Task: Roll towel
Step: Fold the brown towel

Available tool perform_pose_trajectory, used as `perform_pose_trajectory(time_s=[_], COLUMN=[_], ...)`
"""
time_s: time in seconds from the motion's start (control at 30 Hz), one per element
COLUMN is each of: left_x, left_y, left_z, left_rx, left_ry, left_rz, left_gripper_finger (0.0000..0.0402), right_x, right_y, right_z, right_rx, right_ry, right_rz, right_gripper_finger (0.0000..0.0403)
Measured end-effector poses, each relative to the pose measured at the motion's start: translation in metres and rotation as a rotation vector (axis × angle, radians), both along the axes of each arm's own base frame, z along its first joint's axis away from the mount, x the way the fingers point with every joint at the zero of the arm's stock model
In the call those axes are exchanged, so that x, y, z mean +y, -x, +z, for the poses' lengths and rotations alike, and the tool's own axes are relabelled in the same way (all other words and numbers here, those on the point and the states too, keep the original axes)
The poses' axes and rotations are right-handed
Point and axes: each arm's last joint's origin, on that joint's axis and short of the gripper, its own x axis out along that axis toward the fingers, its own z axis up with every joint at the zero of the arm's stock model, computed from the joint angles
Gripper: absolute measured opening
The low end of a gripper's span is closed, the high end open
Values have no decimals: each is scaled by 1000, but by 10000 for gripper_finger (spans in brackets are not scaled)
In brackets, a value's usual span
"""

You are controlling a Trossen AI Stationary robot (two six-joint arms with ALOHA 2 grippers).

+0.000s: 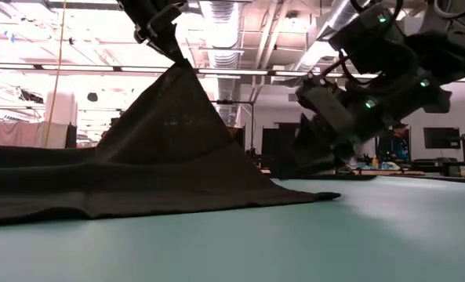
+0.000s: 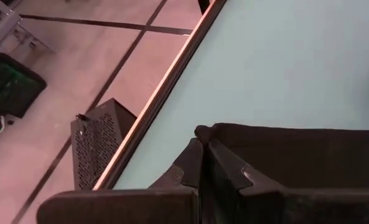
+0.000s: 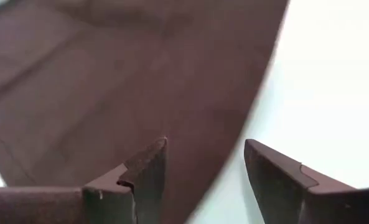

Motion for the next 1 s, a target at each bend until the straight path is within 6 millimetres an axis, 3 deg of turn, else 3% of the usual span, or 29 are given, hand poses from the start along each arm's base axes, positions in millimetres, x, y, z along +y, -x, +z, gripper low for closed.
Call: perform_pose_trajectory(time_s=[0.7, 1.0], left_x=[1, -2], left_y=[-6, -10], left_z=[9, 13], left_rx=[-85, -139], left_ry=[-44, -13], left_rz=[-28, -165], left_gripper_finger=[0, 0], right_x=[-18, -18], right_y=[-1, -2], right_z=[-2, 3], right_rx=[26, 24], right_ry=[18, 101], right_rz=[-99, -45], right_gripper_finger=[231, 222])
